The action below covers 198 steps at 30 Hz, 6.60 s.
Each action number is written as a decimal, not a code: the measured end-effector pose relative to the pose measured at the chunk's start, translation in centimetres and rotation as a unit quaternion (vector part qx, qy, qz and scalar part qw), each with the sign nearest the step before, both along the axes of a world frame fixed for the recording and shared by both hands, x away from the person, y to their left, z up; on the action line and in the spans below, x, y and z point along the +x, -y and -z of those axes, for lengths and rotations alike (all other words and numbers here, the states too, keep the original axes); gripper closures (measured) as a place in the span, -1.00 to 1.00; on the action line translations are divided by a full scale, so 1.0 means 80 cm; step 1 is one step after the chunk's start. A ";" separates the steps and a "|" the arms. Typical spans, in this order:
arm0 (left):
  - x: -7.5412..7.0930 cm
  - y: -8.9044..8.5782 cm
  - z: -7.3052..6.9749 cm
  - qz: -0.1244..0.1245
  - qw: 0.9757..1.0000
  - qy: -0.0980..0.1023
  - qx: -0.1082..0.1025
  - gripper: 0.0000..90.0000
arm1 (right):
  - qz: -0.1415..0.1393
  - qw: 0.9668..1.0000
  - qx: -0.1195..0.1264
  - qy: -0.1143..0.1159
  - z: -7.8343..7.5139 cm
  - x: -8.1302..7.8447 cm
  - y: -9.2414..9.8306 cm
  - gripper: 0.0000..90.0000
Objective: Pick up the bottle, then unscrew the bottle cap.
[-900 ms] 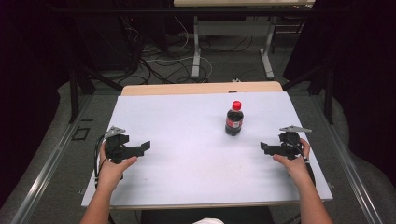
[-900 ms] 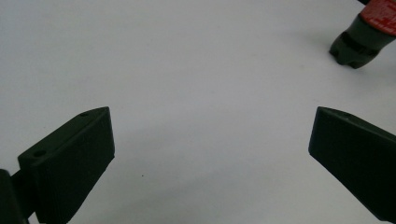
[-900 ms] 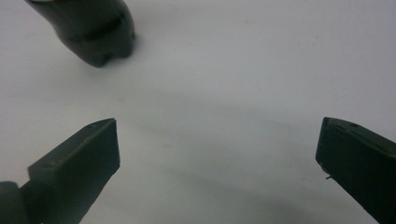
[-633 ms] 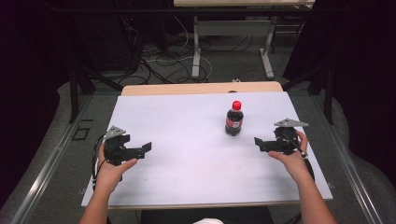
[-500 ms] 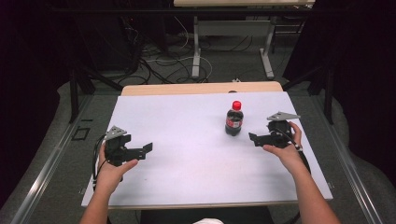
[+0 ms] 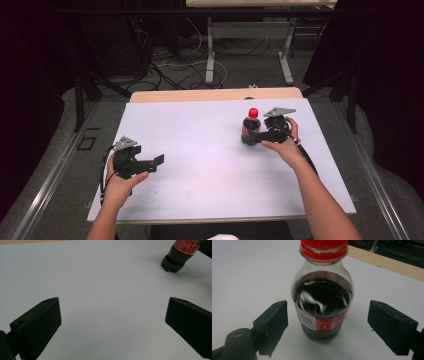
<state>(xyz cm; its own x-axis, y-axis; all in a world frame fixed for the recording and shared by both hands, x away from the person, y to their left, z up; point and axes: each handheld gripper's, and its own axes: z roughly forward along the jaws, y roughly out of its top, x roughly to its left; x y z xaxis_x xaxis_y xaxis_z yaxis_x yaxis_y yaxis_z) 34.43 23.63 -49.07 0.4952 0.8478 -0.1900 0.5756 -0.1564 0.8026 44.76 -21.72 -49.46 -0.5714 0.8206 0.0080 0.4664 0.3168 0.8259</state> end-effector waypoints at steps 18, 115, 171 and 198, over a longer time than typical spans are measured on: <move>0.002 -0.002 0.003 -0.002 1.000 -0.004 -0.003 -0.99 | -0.001 1.000 0.003 -0.014 0.019 0.025 -0.017 -0.38; -0.034 0.205 -0.110 0.338 0.941 0.003 0.002 0.35 | -0.292 0.956 -0.002 -0.019 -0.019 -0.177 -0.123 -0.34; -0.059 0.206 -0.122 0.280 0.959 0.032 0.012 0.35 | -0.261 0.965 0.012 -0.012 -0.033 -0.188 -0.128 -0.34; -0.045 0.182 -0.127 0.327 0.945 0.015 -0.005 0.13 | -0.257 0.966 0.004 -0.011 -0.034 -0.190 -0.130 -0.34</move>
